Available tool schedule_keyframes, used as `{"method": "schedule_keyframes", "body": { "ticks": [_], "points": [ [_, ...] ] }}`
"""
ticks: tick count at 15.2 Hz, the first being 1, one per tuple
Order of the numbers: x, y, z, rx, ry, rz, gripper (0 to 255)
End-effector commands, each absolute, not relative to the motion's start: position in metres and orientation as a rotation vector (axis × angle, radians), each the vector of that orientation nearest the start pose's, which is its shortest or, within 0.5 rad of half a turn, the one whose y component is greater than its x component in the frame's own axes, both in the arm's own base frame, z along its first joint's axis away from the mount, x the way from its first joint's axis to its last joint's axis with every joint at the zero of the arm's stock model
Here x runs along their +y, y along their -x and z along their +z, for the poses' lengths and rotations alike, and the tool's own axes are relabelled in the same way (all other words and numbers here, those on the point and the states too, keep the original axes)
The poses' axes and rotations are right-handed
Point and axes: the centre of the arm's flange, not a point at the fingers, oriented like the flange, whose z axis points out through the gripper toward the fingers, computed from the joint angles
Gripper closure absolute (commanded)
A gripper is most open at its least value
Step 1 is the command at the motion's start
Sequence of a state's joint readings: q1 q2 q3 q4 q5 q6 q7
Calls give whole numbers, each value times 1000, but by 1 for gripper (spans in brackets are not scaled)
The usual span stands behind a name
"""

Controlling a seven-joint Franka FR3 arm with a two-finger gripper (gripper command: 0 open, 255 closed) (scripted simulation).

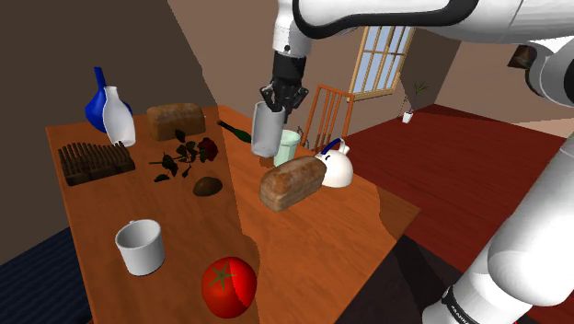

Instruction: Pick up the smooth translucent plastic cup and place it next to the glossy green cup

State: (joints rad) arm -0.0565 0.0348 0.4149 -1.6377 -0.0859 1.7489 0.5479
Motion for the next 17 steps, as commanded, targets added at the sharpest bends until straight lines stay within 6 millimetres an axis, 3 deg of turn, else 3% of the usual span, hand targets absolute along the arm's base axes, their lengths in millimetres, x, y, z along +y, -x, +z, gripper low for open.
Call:
{"method": "schedule_keyframes", "body": {
  "ticks": [1, 9, 17],
  "points": [
    [182, -571, 590, 282, 3154, -164, 255],
    [137, -674, 590, 282, 3154, -164, 255],
    [137, -674, 548, 282, 3154, -164, 255]
  ]
}}
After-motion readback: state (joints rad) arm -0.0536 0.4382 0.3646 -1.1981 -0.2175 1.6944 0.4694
